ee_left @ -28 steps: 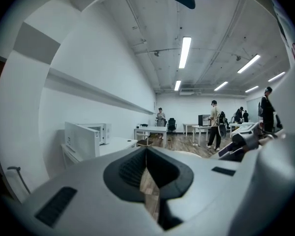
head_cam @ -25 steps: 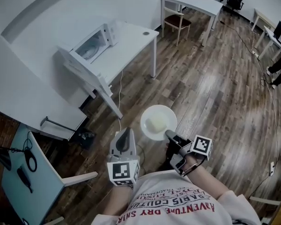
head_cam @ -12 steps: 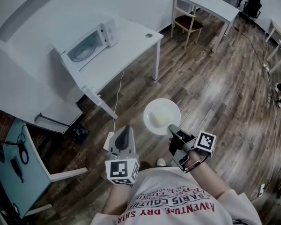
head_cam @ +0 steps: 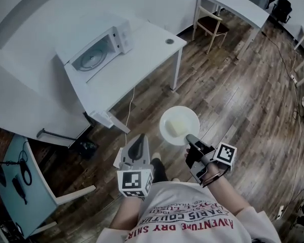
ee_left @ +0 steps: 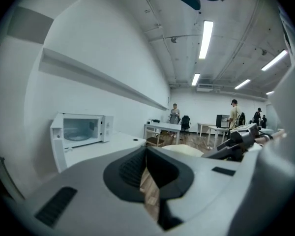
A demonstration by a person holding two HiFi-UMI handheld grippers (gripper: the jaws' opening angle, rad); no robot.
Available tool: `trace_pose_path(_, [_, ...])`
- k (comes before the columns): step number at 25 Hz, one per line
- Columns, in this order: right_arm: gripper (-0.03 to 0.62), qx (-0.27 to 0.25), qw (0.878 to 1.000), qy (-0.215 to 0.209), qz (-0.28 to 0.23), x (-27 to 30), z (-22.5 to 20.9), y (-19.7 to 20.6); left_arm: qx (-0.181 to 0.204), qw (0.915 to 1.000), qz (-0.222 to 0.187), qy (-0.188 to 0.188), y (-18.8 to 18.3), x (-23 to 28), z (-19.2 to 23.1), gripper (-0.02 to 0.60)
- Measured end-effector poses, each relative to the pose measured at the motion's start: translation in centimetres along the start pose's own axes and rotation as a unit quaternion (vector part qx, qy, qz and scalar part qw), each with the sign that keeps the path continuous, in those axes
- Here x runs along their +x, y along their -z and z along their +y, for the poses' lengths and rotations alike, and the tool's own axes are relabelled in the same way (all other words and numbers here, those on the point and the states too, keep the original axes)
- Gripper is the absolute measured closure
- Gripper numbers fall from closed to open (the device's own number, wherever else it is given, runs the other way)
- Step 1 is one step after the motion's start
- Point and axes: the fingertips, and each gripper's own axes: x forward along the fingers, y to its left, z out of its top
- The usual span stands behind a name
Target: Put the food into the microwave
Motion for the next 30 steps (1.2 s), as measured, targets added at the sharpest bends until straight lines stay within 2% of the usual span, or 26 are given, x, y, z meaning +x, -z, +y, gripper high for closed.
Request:
trace_pose_path(9, [0.572, -0.006, 0.999, -0.015, -0.034, 10.9, 4.1, -3.4, 0.025, 0.9985, -0.014, 0.046, -4.2, 9.8, 7.7, 0.575])
trace_pose_path(17, [0.571, -0.004, 1.000, 0.009, -0.006, 18.6, 4.8, -5.2, 0.007, 0.9993, 0.008, 0.035, -3.7, 14.4, 12.4, 0.575])
trace_pose_path(24, [0.571, -0.016, 0.998, 0.007, 0.059, 25.8, 5.6, -8.7, -0.005, 0.9997, 0.006, -0.022, -4.5, 19.2, 15.6, 0.575])
trace_pose_path(30, [0.571, -0.030, 0.990, 0.006, 0.136, 31.8, 7.0, -12.1, -0.022, 0.9942, 0.001, -0.106, -6.0, 23.2, 18.3, 0.575])
